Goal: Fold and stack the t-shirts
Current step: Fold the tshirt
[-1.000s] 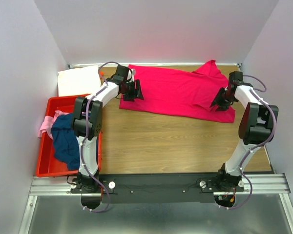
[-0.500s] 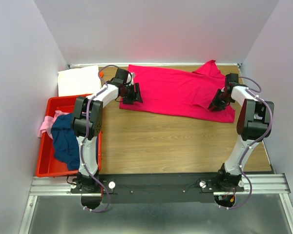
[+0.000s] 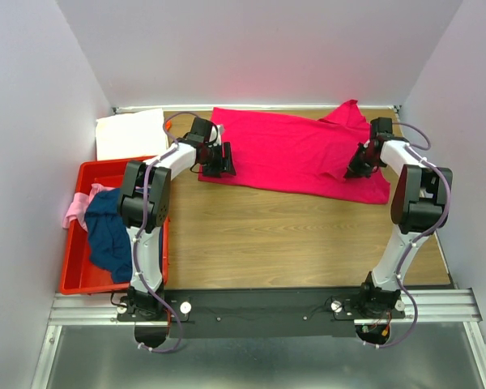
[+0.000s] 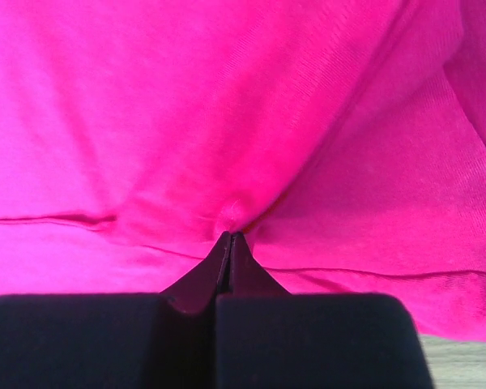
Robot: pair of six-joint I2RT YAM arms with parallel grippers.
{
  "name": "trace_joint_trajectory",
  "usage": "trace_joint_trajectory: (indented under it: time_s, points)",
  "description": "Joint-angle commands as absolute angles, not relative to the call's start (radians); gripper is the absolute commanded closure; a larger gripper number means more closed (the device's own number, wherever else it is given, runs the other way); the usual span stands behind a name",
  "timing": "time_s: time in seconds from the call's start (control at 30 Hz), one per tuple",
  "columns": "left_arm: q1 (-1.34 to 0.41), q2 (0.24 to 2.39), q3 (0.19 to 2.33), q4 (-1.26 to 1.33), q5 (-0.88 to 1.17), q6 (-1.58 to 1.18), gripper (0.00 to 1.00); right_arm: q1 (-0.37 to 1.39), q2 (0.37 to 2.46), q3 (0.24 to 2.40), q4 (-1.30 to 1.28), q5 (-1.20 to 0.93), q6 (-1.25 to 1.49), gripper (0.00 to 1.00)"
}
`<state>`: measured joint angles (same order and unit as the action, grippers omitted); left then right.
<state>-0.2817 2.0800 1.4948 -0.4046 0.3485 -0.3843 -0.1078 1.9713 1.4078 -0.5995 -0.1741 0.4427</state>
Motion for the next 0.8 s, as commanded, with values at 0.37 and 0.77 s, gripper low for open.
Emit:
trace_joint_trajectory:
  time_s: [0.37, 0.77]
  points:
    - [-0.281, 2.065, 1.425, -0.419, 0.316, -0.337, 0.30, -0.068, 2.121, 1.670, -0.586, -0.239, 0.463, 0.99]
    - [-0.281, 2.057, 1.399, -0.423, 0.319, -0.342, 0.30, -0.032, 2.230, 1.828, -0.586, -0.261, 0.485, 0.94]
